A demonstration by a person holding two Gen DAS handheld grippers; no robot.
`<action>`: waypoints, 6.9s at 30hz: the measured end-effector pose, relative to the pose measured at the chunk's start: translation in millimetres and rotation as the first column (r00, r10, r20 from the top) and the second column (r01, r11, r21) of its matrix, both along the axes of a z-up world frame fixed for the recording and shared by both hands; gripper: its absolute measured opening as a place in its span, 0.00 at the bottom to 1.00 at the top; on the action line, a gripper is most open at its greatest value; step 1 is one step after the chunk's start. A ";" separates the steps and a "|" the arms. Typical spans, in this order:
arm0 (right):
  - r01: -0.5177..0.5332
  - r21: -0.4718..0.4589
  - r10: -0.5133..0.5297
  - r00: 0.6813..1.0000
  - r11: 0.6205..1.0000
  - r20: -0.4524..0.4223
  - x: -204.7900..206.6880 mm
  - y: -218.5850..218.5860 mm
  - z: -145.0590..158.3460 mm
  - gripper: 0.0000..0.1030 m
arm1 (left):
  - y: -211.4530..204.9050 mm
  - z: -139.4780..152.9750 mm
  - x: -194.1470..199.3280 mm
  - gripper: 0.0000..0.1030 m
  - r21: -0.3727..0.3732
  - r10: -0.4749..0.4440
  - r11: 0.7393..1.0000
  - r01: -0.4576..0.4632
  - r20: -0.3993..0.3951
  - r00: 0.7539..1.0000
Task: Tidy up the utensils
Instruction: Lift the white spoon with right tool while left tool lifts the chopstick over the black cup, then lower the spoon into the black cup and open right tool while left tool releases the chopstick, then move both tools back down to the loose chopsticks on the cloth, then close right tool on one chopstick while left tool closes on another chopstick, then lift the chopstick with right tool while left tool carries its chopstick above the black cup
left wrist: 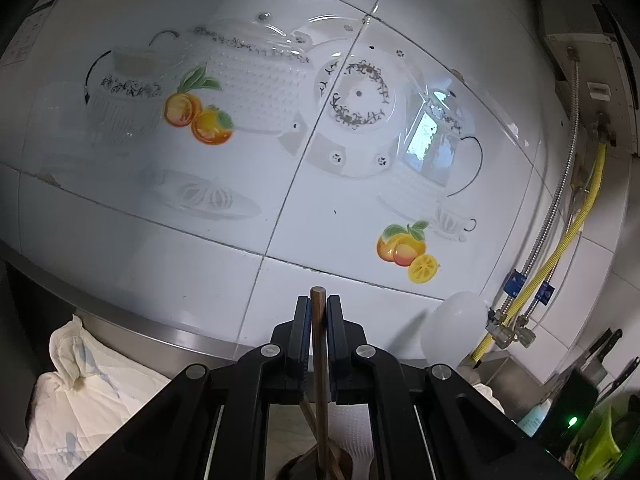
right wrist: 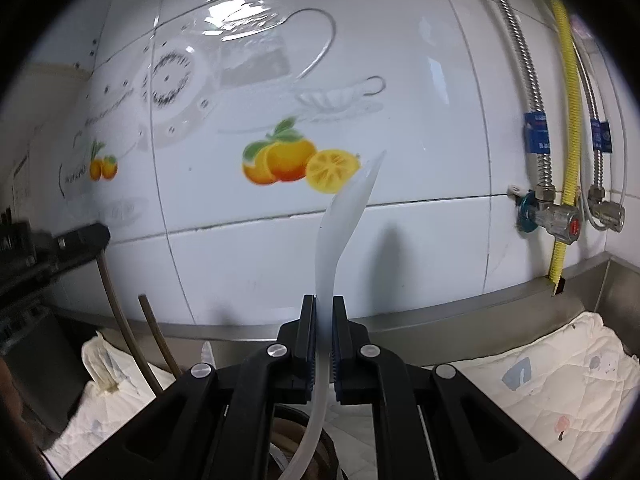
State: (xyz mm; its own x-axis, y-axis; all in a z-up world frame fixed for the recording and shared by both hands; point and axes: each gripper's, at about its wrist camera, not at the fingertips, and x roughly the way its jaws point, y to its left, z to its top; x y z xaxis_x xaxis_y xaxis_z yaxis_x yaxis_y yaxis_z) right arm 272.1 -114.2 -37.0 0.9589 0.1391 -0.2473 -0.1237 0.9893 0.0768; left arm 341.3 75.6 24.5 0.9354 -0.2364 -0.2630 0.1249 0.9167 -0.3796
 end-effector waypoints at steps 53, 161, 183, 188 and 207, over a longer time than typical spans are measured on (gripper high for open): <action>-0.114 0.080 0.140 0.806 0.990 -0.575 -123.6 -95.8 -49.5 0.36 | -19.8 -82.5 -121.0 0.41 0.106 -0.078 0.984 0.146 -0.479 0.874; -0.158 0.068 0.168 0.807 0.985 -0.567 -114.2 -73.4 -48.4 0.09 | -66.2 -99.4 -100.9 0.06 0.048 -0.229 0.957 0.286 -0.484 0.845; -0.201 0.015 0.193 0.917 0.979 -0.349 -150.3 -66.9 36.9 0.09 | -30.6 57.3 -110.5 0.06 0.038 -0.202 0.977 0.212 -0.175 0.964; -0.207 0.008 0.199 0.933 0.978 -0.300 -141.4 -63.4 57.3 0.09 | -29.3 88.8 -102.1 0.06 0.068 -0.184 0.979 0.191 -0.099 0.978; -0.205 -0.032 0.200 0.972 0.978 -0.121 -99.1 -40.3 136.5 0.09 | -21.0 54.9 -37.4 0.06 0.132 -0.128 0.980 0.148 -0.147 0.981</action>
State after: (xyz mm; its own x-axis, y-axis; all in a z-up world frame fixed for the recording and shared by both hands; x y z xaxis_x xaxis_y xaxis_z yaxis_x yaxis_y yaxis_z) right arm 173.1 -154.5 99.5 0.8762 0.3140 -0.3656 -0.3148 0.9473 0.0591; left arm 303.9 54.6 79.5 0.8489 -0.3120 -0.4266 0.2100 0.9399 -0.2694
